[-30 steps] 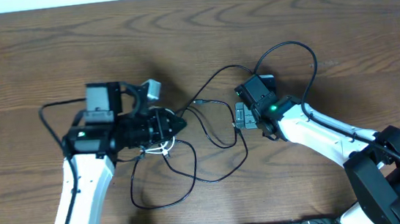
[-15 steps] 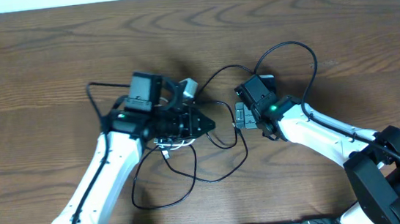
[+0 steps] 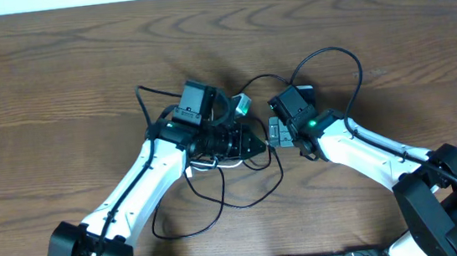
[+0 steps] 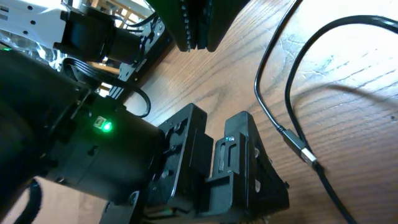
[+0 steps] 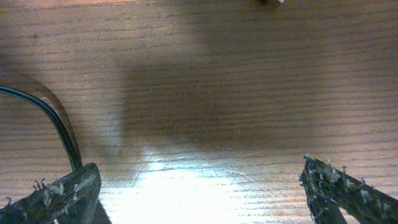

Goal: Untangle cables

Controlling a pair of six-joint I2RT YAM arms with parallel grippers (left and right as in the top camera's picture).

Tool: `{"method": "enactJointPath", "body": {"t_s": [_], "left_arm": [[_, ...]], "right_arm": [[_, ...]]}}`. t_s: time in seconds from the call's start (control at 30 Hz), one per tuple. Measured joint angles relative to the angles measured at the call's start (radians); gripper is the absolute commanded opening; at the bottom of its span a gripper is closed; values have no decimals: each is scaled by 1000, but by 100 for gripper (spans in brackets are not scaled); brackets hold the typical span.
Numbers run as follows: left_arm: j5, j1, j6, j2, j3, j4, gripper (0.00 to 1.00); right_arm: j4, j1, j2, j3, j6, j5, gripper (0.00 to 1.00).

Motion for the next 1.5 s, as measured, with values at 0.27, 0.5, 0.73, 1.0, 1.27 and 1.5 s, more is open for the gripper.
{"method": "enactJointPath", "body": {"t_s": [0.27, 0.5, 0.73, 1.0, 1.27, 1.5], "left_arm": [[0, -5, 0, 3, 0, 15, 8], [0, -5, 0, 3, 0, 20, 8], [0, -5, 0, 3, 0, 25, 8], [0, -5, 0, 3, 0, 25, 7], [0, -5, 0, 3, 0, 9, 8], [0, -5, 0, 3, 0, -4, 7]], "right_arm": [[0, 0, 0, 0, 0, 0, 99], [0, 0, 0, 0, 0, 0, 99], [0, 0, 0, 0, 0, 0, 99], [0, 0, 0, 0, 0, 0, 99], [0, 0, 0, 0, 0, 0, 99], [0, 0, 0, 0, 0, 0, 99]]}}
